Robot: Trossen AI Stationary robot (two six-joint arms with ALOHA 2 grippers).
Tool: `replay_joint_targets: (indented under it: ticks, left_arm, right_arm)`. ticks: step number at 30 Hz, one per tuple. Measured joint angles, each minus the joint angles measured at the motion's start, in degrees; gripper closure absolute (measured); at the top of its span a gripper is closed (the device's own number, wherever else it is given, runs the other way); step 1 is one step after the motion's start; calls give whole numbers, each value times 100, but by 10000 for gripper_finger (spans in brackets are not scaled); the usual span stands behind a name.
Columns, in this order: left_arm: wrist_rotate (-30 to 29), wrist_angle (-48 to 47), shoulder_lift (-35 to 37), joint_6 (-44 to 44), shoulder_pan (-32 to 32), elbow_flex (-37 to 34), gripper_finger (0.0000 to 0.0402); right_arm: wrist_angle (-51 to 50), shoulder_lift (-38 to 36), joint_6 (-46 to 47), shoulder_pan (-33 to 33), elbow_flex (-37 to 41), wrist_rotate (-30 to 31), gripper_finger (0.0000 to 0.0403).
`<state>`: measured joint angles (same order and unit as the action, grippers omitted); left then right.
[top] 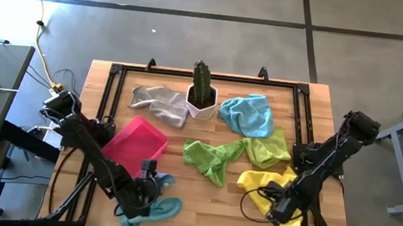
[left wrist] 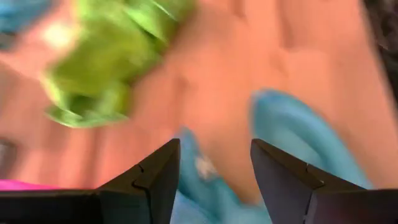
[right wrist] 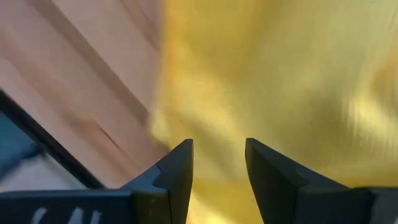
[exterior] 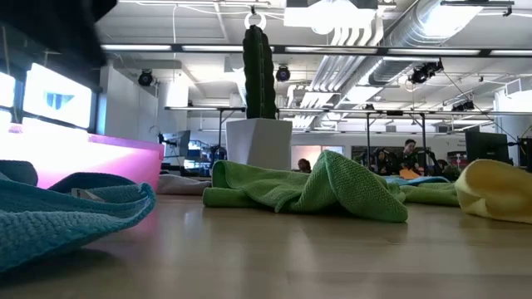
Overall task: Fold microfiber towels
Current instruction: Adjust the yellow towel
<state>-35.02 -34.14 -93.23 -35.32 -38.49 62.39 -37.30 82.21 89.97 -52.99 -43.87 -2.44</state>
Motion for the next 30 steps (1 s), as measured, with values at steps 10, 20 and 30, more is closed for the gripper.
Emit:
replay_joint_targets:
  ticks: [10, 20, 30]
  left_arm:
    - [-499, 1218, -363, 1045, 1081, 18, 213]
    - [282, 1703, -940, 1344, 1898, 17, 213]
    - [2808, -265, -1031, 665, 1415, 19, 213]
  right_arm:
    - [-1122, 227, 153, 375, -213, 3215, 265]
    - [-803, 1407, -1122, 836, -388, 681, 265]
    - [-1652, 1391, -1583, 202, -1588, -713, 265]
